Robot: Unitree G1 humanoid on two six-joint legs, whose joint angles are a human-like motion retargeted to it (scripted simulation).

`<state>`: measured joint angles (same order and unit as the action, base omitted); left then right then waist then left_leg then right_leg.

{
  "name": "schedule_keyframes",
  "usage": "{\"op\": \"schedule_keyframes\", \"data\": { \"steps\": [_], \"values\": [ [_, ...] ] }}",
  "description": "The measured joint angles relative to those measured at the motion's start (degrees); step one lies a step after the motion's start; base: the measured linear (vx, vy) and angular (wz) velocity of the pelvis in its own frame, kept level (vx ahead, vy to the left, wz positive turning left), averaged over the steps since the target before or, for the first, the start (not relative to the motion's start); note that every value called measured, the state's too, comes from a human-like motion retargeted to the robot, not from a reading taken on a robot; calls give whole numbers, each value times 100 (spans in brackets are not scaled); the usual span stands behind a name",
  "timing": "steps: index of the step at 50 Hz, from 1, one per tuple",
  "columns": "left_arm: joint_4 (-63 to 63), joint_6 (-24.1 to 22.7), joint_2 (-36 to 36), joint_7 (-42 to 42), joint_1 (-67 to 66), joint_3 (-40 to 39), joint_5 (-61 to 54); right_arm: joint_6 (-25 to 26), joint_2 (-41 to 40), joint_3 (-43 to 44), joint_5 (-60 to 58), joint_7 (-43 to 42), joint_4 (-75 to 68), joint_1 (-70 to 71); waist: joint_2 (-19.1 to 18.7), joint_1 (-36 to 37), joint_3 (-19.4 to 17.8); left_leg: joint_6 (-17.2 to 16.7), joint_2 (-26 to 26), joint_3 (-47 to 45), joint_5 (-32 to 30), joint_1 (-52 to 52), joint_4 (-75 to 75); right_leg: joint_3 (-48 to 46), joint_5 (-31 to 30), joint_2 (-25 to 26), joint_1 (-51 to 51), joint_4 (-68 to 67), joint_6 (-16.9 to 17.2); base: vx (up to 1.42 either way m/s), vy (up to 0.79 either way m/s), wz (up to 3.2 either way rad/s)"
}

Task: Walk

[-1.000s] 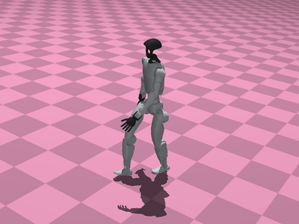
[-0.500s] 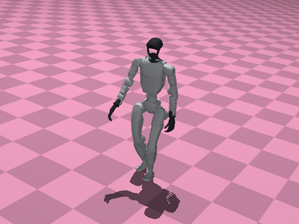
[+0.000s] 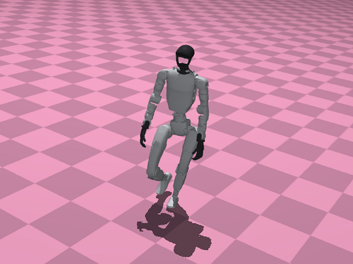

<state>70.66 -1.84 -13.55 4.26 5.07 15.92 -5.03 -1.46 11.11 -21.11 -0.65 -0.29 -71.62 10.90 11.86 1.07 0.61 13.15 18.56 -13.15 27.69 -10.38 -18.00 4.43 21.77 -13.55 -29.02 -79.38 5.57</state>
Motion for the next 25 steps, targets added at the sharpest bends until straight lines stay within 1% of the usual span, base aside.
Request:
{"op": "schedule_keyframes", "data": {
  "steps": [2, 5, 10, 13, 15, 17, 19, 21, 23, 25],
  "values": [
    [-125, -25, -35, 37, 409, 68, 7, 19, 41, 22, -87, 30, -191, -294, -184, -192, -128, -39, -40, 308, 95, 493, 241, -102, 242, 92, -272, 560, -180, 69, 4, 90],
    [-294, -120, -96, 34, 994, 176, 5, 54, 89, 89, -129, 50, -386, -794, -398, -485, -272, -70, -161, 740, 432, 980, 151, -182, 277, 344, -527, 1764, -228, 67, -1, 106],
    [-470, -266, -191, -86, 1811, 372, 26, 120, 192, 225, -28, 148, -520, -1428, -725, -754, -311, -145, -494, 1188, 1024, 1369, -311, -196, -342, 1048, -520, 4719, 126, 63, -7, 79],
    [-551, -314, -216, -121, 2039, 487, 51, 123, 214, 284, 15, 208, -507, -1678, -747, -851, -192, -192, -557, 1262, 1370, 1490, -655, -181, -509, 1217, -618, 5425, 257, 63, -12, 53],
    [-578, -332, -174, -130, 2045, 543, 53, 117, 207, 329, 42, 212, -491, -1808, -764, -927, -64, -298, -697, 1017, 1539, 1551, -842, -242, -625, 1256, -677, 5355, 251, 66, -12, 55],
    [-572, -335, -122, -159, 1970, 563, 26, 102, 220, 372, 80, 209, -461, -1855, -840, -1009, 60, -408, -891, 949, 1548, 1633, -1102, -326, -726, 1334, -684, 4997, 147, 71, -12, 57],
    [-533, -330, -50, -221, 1822, 567, -13, 82, 260, 410, 121, 189, -431, -1807, -996, -1121, 107, -587, -1212, 932, 1266, 1720, -1530, -482, -748, 1431, -569, 4621, -21, 72, -13, 64],
    [-467, -334, 37, -247, 1534, 615, -31, 48, 260, 407, 169, 117, -387, -1733, -1125, -1154, 151, -818, -1586, 826, 714, 1597, -2329, -627, -687, 1567, -416, 4349, -221, 66, -15, 46],
    [-383, -327, 99, -263, 1198, 716, -10, 16, 243, 373, 261, 26, -306, -1602, -1291, -1127, 180, -1014, -2065, 722, 23, 1177, -3523, -823, -556, 1776, -189, 4314, -449, 61, -15, 42],
    [-308, -274, 131, -287, 917, 844, 76, -10, 238, 325, 360, -89, -174, -1409, -1399, -1019, 207, -1032, -2579, 542, -576, 577, -4723, -983, -395, 1931, 55, 4392, -645, 60, -14, 46]
  ]
}}
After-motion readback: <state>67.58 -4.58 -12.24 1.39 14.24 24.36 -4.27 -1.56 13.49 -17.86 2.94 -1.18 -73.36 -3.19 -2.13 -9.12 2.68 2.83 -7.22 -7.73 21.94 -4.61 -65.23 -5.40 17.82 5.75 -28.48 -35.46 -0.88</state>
